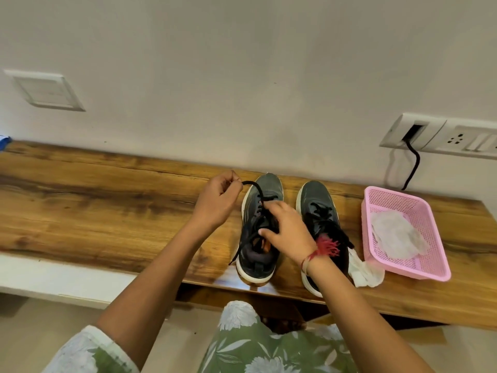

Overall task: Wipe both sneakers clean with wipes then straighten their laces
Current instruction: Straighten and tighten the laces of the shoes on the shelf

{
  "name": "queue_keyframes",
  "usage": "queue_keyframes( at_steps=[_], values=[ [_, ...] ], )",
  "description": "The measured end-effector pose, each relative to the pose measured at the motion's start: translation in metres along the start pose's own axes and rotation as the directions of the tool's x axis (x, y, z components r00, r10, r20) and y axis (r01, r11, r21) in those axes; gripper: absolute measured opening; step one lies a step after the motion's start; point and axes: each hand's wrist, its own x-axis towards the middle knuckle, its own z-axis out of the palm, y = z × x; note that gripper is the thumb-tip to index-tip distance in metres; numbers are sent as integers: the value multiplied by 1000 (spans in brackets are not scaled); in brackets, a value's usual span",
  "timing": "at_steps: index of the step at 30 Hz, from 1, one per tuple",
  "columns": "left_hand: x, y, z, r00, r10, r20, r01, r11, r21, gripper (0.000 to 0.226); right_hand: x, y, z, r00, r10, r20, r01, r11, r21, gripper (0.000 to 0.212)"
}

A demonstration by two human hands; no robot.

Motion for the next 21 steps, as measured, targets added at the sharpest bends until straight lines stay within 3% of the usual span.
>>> queue_keyframes(
  at_steps=[3, 6, 9, 12, 14, 15, 16, 18, 21],
  values=[
    [-8, 6, -7, 999, 33, -8, -34, 993, -114, 19, 9, -7, 6, 999, 4, -32, -12, 967, -255, 60],
    [-17, 30, -12, 996, 78, 42, -68, 977, -200, 12, 11, -7, 8, 998, -23, -64, 5, 965, -263, 43],
    [-24, 59, -14, 967, 142, 213, -114, 983, -142, 11, 12, -5, -1, 997, -55, -44, 41, 960, -277, 34],
    [-28, 79, -11, 871, 111, 478, -99, 994, -50, 11, 4, -7, -7, 998, -68, 11, 69, 961, -269, 25],
    [-30, 84, -8, 787, 39, 616, -63, 998, 18, 15, -21, -5, -9, 1000, 10, 29, -1, 960, -280, 13],
    [-31, 84, -6, 749, -4, 662, -37, 998, 47, 17, -34, -10, -12, 997, 39, 66, -16, 948, -318, 19],
    [-32, 83, -4, 723, -52, 689, -4, 997, 79, 20, -40, -18, -12, 986, 124, 116, -92, 965, -247, 25],
    [-32, 74, -2, 722, -165, 672, 87, 985, 148, 31, -31, -27, -15, 990, 120, 75, -110, 986, -128, 29],
    [-25, 44, -3, 843, -244, 479, 163, 965, 204, 30, -17, -30, -9, 990, 25, -139, -23, 1000, 18, 16]
  ],
)
